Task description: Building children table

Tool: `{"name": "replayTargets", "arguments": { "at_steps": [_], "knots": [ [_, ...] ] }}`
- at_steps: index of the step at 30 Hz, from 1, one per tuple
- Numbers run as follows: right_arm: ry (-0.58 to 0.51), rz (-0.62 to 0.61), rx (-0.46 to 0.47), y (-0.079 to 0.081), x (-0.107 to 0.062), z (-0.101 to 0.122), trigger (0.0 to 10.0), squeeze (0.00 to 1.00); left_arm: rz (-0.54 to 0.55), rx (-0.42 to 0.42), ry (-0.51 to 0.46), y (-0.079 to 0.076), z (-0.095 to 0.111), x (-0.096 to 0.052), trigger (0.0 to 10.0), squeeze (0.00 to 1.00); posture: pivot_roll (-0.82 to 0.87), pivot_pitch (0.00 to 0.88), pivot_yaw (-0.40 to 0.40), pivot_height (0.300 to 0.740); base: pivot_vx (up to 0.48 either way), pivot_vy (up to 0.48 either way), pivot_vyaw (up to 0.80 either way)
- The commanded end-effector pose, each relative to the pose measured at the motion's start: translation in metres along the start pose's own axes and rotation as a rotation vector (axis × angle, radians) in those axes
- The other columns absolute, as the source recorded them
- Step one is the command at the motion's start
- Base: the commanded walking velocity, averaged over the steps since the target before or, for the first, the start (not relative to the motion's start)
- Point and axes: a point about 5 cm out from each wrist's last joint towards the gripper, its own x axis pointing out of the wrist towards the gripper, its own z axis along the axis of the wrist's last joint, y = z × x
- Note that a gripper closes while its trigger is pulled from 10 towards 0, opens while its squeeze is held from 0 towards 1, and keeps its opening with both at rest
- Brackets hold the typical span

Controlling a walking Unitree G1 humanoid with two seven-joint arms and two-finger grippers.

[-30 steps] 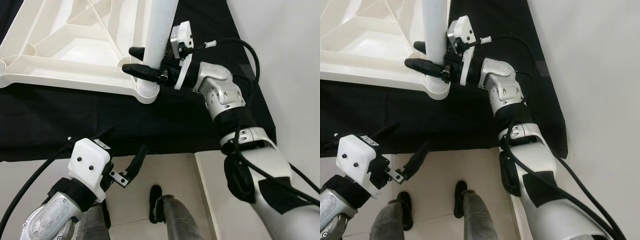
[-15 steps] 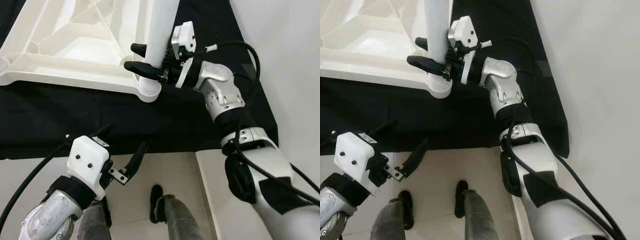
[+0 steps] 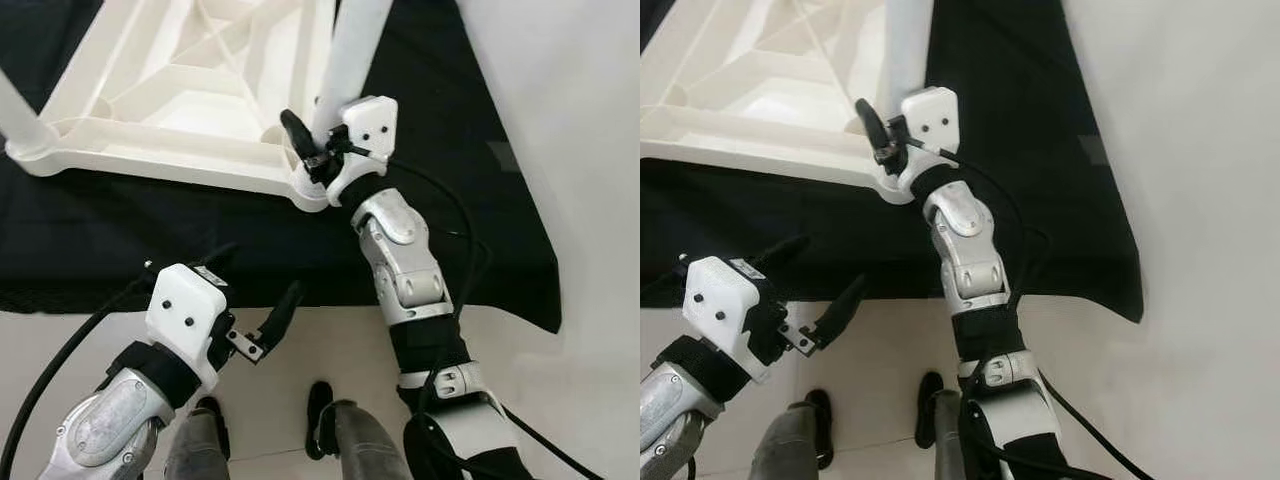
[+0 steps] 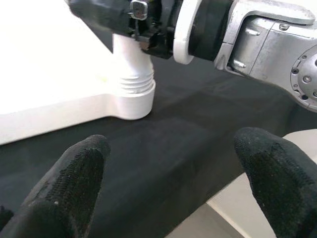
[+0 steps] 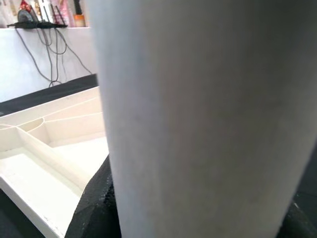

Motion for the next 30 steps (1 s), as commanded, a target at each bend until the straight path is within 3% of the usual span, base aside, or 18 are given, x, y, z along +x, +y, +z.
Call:
{"name": "replayTargets", "arguments": {
  "at_steps": [1, 2, 5, 6, 8, 9, 10, 11, 12, 20, 29, 30],
  "knots": [
    [0.218, -0.014, 0.041, 0.000, -0.013, -0.044, 7.5, 0.00, -0.006, -0.011, 0.007, -0.002, -0.003, -0.002, 10.0, 0.00, 0.11, 0.369, -0.139, 0.740, 0.000, 0.000, 0.00],
    [0.211, 0.014, 0.043, 0.000, -0.012, -0.041, 10.0, 0.65, -0.004, -0.009, 0.007, -0.001, -0.003, -0.002, 10.0, 0.00, 0.11, 0.370, -0.138, 0.740, 0.000, 0.000, 0.00],
    [0.200, 0.033, 0.044, 0.001, -0.011, -0.038, 10.0, 0.65, -0.004, -0.008, 0.007, -0.001, -0.002, -0.002, 10.0, 0.00, 0.11, 0.371, -0.138, 0.740, 0.000, 0.000, 0.00],
    [0.172, 0.079, 0.063, 0.003, -0.009, -0.033, 10.0, 1.00, -0.007, -0.009, 0.006, -0.001, -0.002, -0.002, 10.0, 0.00, 0.11, 0.372, -0.138, 0.740, 0.000, 0.000, 0.00],
    [0.135, 0.135, 0.072, 0.006, -0.008, -0.025, 10.0, 1.00, -0.010, -0.011, 0.005, -0.002, -0.002, -0.001, 10.0, 0.00, 0.11, 0.372, -0.138, 0.740, 0.000, 0.000, 0.00],
    [0.078, 0.238, 0.084, 0.008, -0.004, -0.014, 10.0, 1.00, -0.012, -0.011, 0.004, -0.002, -0.002, -0.001, 10.0, 0.00, 0.11, 0.373, -0.139, 0.740, 0.000, 0.000, 0.00],
    [0.037, 0.346, 0.074, 0.010, 0.000, -0.004, 10.0, 0.38, -0.013, -0.013, 0.003, -0.002, -0.002, 0.000, 10.0, 0.00, 0.11, 0.373, -0.138, 0.740, 0.000, 0.000, 0.00],
    [0.037, 0.346, 0.074, 0.010, 0.000, -0.004, 10.0, 0.38, -0.013, -0.013, 0.003, -0.002, -0.002, 0.000, 10.0, 0.00, 0.11, 0.373, -0.138, 0.740, 0.000, 0.000, 0.00],
    [-0.004, 0.510, 0.026, 0.009, 0.004, 0.008, 10.0, 0.00, -0.012, -0.014, 0.002, -0.002, -0.002, 0.000, 10.0, 0.00, 0.12, 0.370, -0.138, 0.740, 0.000, 0.000, 0.00],
    [-0.017, 0.745, -0.047, -0.011, 0.016, 0.029, 10.0, 0.00, -0.007, -0.010, -0.001, -0.003, -0.002, -0.001, 10.0, 0.00, 0.14, 0.365, -0.153, 0.740, 0.000, 0.000, 0.00],
    [0.039, 0.900, -0.050, -0.015, 0.022, 0.033, 10.0, 0.00, -0.007, -0.012, 0.003, -0.007, -0.002, -0.002, 10.0, 0.00, 0.16, 0.359, -0.162, 0.740, 0.000, 0.000, 0.00],
    [0.051, 0.928, -0.058, -0.014, 0.024, 0.032, 5.7, 0.00, -0.006, -0.012, 0.004, -0.007, -0.002, -0.003, 10.0, 0.00, 0.17, 0.360, -0.163, 0.740, 0.000, 0.000, 0.00]
  ]
}}
